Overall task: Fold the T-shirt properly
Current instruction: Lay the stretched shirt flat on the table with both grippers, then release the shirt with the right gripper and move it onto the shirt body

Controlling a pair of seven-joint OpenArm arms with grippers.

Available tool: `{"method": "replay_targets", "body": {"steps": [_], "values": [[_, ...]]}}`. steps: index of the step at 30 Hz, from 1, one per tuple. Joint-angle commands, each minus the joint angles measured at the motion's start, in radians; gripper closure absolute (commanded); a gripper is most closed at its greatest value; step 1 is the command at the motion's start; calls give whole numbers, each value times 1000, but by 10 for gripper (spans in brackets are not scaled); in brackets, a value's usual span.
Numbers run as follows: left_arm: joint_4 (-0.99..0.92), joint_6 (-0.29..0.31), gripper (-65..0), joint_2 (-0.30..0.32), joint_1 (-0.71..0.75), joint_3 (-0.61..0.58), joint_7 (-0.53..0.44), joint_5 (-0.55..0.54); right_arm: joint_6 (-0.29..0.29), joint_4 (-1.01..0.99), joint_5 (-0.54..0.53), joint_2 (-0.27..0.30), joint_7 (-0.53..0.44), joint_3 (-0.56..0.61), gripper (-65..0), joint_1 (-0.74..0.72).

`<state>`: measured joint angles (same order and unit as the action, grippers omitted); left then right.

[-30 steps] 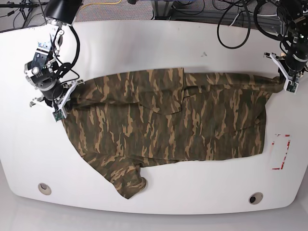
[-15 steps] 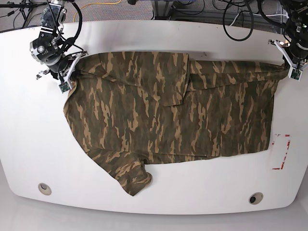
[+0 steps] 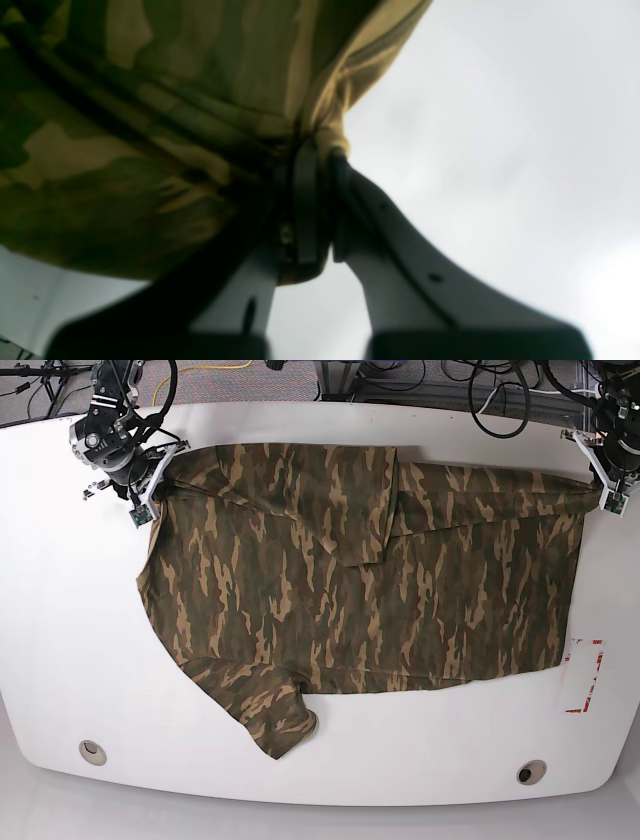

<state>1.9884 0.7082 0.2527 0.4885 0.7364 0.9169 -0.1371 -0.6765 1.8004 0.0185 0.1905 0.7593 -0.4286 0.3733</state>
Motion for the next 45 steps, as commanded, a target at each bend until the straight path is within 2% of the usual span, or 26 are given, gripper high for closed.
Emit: {"method": "replay_targets", "body": {"steps": [1, 4, 7, 9, 10, 11, 13, 17, 26, 36, 39, 41, 45], "values": [[15, -10, -56, 17, -1, 7, -11, 9, 13, 16, 11, 8, 12, -8, -8, 5], [15, -10, -140, 17, -1, 7, -11, 9, 14, 14, 11, 8, 12, -8, -44, 3], [15, -10, -244, 17, -1, 10, -11, 9, 16, 14, 7, 8, 12, -9, -165, -1], [15, -10, -287, 17, -3, 10, -11, 9, 16, 14, 5, 8, 12, -11, -236, -4], [15, -10, -321, 17, -4, 12, -11, 9, 16, 17, 4, 8, 10, -23, -309, -6], [15, -10, -329, 17, -4, 12, -11, 9, 16, 19, 4, 8, 10, -31, -330, -6], [15, -10, -346, 17, -6, 12, -11, 9, 8, 46, 4, 7, 10, -56, -425, -20], [15, -10, -347, 21, -7, 12, -11, 9, 7, 92, 4, -23, 12, -88, -531, -32], [21, -10, -346, 35, -11, 13, -11, 0, 7, 158, -28, -79, 12, -146, -545, -83], [16, -10, -346, 33, -75, 79, -11, -2, 18, 143, -50, -84, 12, -166, -545, -116], [19, -10, -346, 33, -75, 84, -11, -2, 2, 151, -73, -85, 15, -200, -545, -109], [19, -10, -346, 33, -75, 82, -11, -2, -22, 183, -110, -85, 42, -204, -545, -106], [15, -10, -346, 33, -75, 93, -11, -2, -22, 227, -187, -85, 134, -192, -545, -81]]}}
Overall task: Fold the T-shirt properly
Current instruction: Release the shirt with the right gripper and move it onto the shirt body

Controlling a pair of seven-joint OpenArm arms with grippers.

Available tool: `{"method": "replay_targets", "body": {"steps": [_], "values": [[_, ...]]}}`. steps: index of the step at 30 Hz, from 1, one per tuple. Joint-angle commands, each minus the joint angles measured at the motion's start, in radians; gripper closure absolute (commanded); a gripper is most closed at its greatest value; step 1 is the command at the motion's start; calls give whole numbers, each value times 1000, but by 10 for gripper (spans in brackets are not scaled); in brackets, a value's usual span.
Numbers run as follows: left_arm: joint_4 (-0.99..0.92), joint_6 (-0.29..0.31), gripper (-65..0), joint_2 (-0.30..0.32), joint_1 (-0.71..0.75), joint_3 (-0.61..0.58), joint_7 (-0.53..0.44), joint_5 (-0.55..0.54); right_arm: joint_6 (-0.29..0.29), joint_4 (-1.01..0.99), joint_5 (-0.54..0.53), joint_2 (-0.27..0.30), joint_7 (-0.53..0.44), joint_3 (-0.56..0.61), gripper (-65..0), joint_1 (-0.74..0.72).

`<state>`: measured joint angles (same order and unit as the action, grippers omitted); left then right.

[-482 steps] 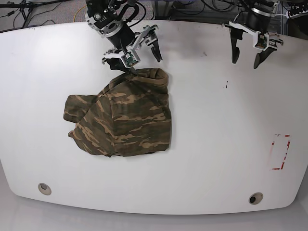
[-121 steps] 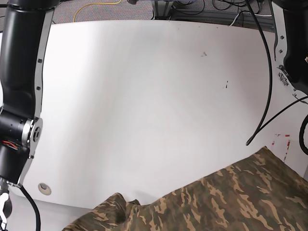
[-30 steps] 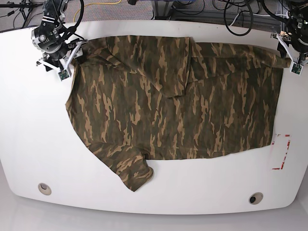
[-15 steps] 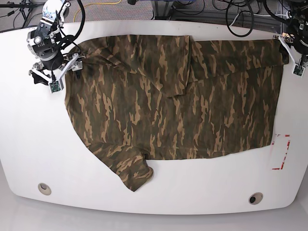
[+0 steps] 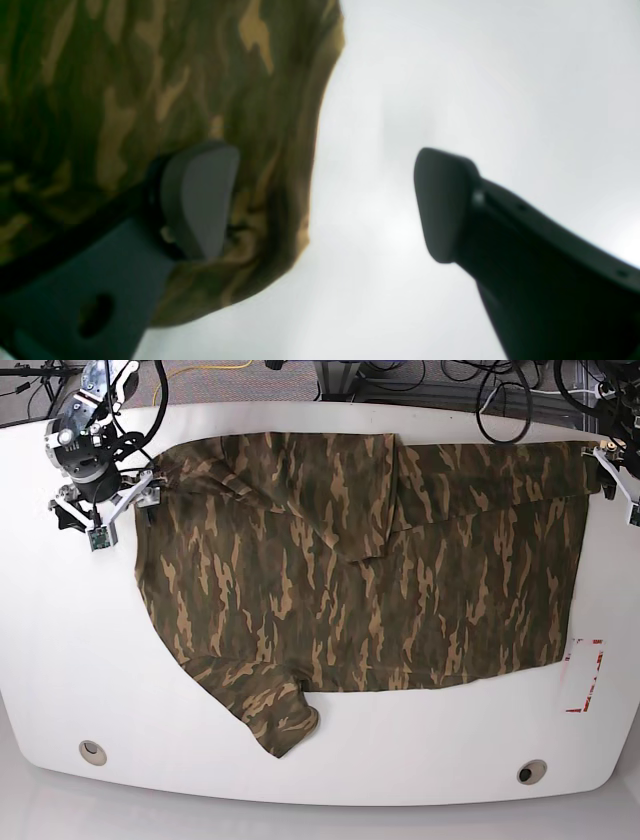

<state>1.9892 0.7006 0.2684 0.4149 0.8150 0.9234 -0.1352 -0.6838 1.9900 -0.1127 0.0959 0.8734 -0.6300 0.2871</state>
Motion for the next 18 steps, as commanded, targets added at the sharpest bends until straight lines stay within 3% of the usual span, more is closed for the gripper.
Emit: {"method": "replay_targets", "body": {"steps": [1, 8, 18], "values": [[14, -2, -347, 18, -1, 22, -17, -4, -14, 39, -88, 8, 42, 23, -545, 4], [-20, -2, -350, -18, -23, 114, -17, -51, -14, 27, -227, -6, 88, 118, -545, 25], [-90, -2, -350, -21, -63, 169, -14, -137, -14, 27, -232, -15, 88, 304, -545, 33]]}}
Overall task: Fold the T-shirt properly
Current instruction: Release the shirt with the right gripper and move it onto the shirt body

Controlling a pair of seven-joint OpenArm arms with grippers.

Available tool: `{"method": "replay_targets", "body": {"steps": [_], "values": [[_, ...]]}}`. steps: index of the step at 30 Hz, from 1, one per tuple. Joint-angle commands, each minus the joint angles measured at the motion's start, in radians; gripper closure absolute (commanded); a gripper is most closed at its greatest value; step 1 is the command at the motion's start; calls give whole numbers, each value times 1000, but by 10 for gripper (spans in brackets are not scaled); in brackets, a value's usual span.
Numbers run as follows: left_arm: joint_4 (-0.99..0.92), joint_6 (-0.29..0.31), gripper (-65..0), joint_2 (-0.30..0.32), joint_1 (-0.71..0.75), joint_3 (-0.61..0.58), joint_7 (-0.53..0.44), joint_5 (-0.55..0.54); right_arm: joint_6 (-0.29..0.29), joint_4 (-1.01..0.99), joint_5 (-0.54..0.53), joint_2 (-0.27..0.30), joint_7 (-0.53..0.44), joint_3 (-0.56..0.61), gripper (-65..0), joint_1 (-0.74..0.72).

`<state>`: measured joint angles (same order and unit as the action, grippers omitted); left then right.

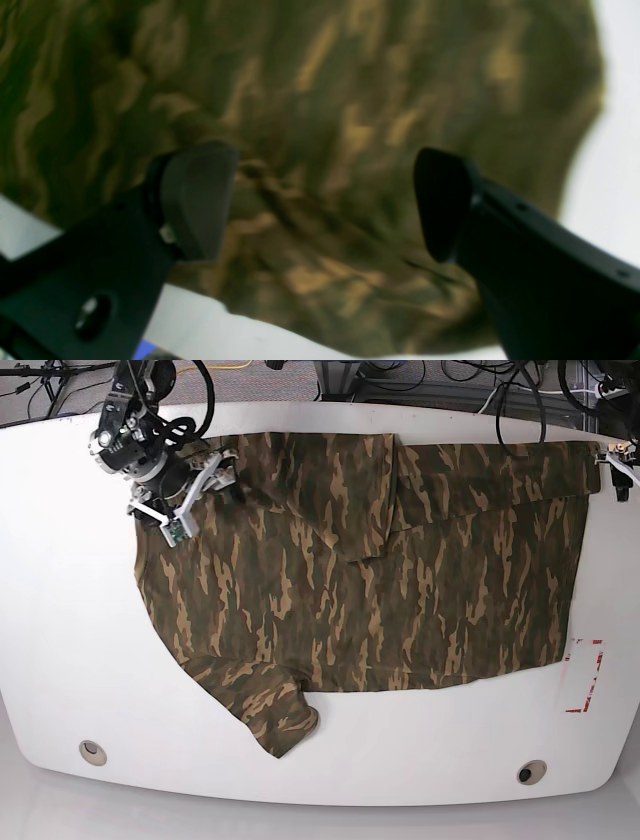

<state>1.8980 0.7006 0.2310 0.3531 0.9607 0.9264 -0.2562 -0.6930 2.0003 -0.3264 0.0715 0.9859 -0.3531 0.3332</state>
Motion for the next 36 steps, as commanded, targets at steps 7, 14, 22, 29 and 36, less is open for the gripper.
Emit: {"method": "replay_targets", "body": {"steps": [7, 14, 22, 29, 36], "values": [[-18, -2, -349, 17, -2, 43, -17, -30, -5, 14, -18, 14, -25, 200, -545, -64], [-18, -2, -347, 20, 1, 63, -17, -28, -5, -17, -18, 7, -25, 343, -545, -127], [-18, -2, -346, 21, 5, 73, -17, -24, -5, -137, -17, 6, -29, 478, -545, -200], [-18, -2, -346, 23, 8, 74, -17, -24, -5, -227, -17, 12, -84, 532, -541, -225], [-19, -2, -346, 23, 22, 74, -17, -24, -5, -272, -17, 17, -101, 533, -411, -228]]}}
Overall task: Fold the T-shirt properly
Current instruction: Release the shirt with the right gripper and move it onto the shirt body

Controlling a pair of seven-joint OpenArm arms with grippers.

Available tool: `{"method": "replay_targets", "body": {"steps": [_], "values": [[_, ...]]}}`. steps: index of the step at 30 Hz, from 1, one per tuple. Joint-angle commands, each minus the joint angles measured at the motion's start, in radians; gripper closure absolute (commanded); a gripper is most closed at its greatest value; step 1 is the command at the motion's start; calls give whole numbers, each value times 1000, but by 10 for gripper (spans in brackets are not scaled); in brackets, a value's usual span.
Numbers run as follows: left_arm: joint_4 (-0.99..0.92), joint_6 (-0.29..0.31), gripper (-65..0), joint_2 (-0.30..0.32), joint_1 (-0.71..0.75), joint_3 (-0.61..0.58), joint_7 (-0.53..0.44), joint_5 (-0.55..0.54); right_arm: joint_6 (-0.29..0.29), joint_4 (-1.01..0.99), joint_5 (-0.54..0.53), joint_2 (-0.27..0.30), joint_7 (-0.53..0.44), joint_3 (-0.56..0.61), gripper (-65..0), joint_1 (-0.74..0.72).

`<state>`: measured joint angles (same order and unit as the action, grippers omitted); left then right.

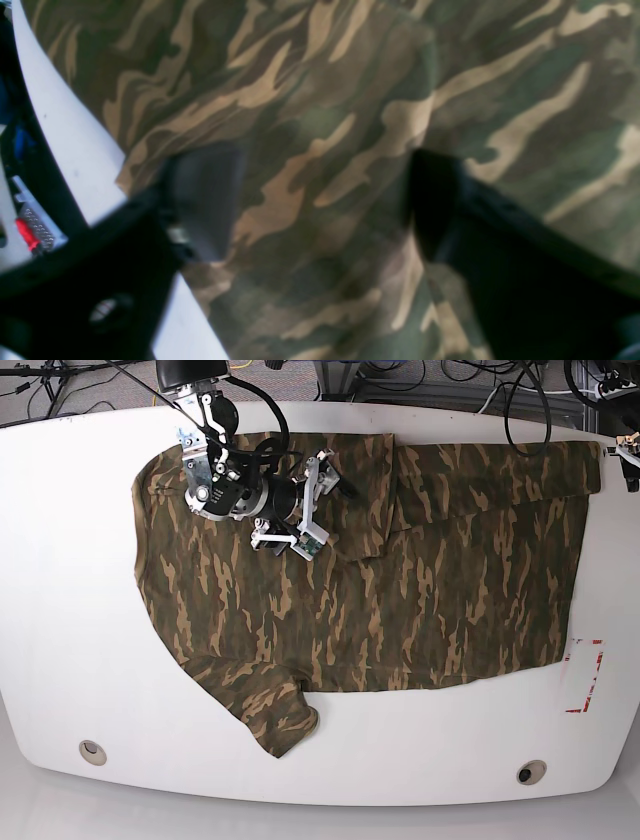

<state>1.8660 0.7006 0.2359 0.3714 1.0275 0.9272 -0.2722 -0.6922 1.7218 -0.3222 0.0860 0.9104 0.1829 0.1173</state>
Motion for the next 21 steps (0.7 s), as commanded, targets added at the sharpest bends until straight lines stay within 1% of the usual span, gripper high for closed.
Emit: {"method": "replay_targets", "body": {"steps": [1, 4, 8, 10, 12, 13, 15, 17, 19, 21], "values": [[13, -2, -346, 18, 4, 7, -18, -8, -6, 4, -21, 10, -27, -3, -384, -14], [13, -2, -346, 18, 4, 7, -18, -8, -6, 2, -21, 21, -35, -3, -335, -14], [13, -2, -346, 18, 4, 4, -18, -8, -6, 2, -21, 31, -73, -1, -279, -11], [13, -2, -346, 18, 4, 3, -18, -8, -6, 2, -21, 45, -87, -3, -235, -9], [13, -2, -346, 18, 2, 1, -18, -8, -6, 2, -21, 57, -89, -3, -166, -8], [13, -2, -346, 18, 2, 0, -18, -8, -6, 2, -21, 61, -89, -3, -147, -8], [13, -2, -346, 18, 2, 0, -18, -8, -6, 4, -21, 62, -89, -3, -67, -6], [13, -2, -346, 18, 2, -2, -18, -9, -6, 5, -21, 64, -89, -3, 0, -5], [13, -2, -346, 18, 2, -2, -18, -11, -6, 5, -21, 67, -89, -3, 0, -5], [13, -2, -346, 18, 1, -3, -18, -12, -6, 10, -21, 82, -89, -4, 0, -3]]}}
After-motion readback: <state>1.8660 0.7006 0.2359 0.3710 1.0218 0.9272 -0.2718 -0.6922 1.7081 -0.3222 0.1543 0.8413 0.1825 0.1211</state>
